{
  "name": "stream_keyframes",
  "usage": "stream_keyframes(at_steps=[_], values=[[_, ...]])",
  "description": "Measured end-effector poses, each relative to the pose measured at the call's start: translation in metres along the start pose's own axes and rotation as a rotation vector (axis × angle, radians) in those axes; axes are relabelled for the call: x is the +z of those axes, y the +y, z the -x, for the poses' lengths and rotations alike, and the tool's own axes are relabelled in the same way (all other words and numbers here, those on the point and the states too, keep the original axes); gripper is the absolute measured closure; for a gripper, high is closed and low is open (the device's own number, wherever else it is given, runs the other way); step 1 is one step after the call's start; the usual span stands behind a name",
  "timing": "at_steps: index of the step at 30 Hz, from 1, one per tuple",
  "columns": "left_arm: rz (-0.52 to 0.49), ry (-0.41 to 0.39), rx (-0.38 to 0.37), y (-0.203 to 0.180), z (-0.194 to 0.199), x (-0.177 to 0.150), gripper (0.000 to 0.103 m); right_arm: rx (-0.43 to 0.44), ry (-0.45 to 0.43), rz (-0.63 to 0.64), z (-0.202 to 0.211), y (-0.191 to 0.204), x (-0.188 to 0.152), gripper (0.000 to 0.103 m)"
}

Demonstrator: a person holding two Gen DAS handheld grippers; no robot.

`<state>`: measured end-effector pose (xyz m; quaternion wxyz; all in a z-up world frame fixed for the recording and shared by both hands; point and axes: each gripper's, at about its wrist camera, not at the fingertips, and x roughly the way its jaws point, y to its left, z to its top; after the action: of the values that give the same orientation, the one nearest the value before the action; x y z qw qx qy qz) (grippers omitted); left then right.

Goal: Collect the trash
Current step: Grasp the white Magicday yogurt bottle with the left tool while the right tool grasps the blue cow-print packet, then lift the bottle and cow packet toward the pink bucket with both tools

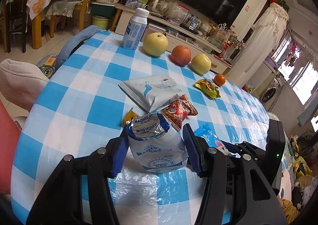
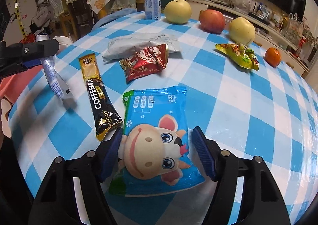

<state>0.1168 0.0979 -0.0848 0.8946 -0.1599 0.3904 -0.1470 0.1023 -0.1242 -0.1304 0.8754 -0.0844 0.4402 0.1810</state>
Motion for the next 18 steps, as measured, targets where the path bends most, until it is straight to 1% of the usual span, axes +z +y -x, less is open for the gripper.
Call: stream_keyframes(at_steps=[1,4,7,13,18], values=[[0.000,-0.001,0.000,0.001,0.001,0.000,0.048,-0.002,-0.005,-0.002,0.000,0.000,0.000,0.043],[-0.013,-0.010,0.006,0.002,0.005,0.000,0.048,-0.016,-0.019,-0.003,0.002,0.001,0.001,0.053],[-0.023,-0.019,0.016,0.004,0.010,-0.001,0.048,-0.026,-0.032,-0.017,0.004,0.001,0.000,0.057],[-0.032,-0.044,0.020,0.008,0.021,0.000,0.048,-0.055,-0.056,-0.059,0.009,-0.001,-0.001,0.061],[-0.022,-0.070,0.014,0.015,0.033,0.001,0.048,-0.053,-0.087,-0.096,0.024,-0.001,0.003,0.061]])
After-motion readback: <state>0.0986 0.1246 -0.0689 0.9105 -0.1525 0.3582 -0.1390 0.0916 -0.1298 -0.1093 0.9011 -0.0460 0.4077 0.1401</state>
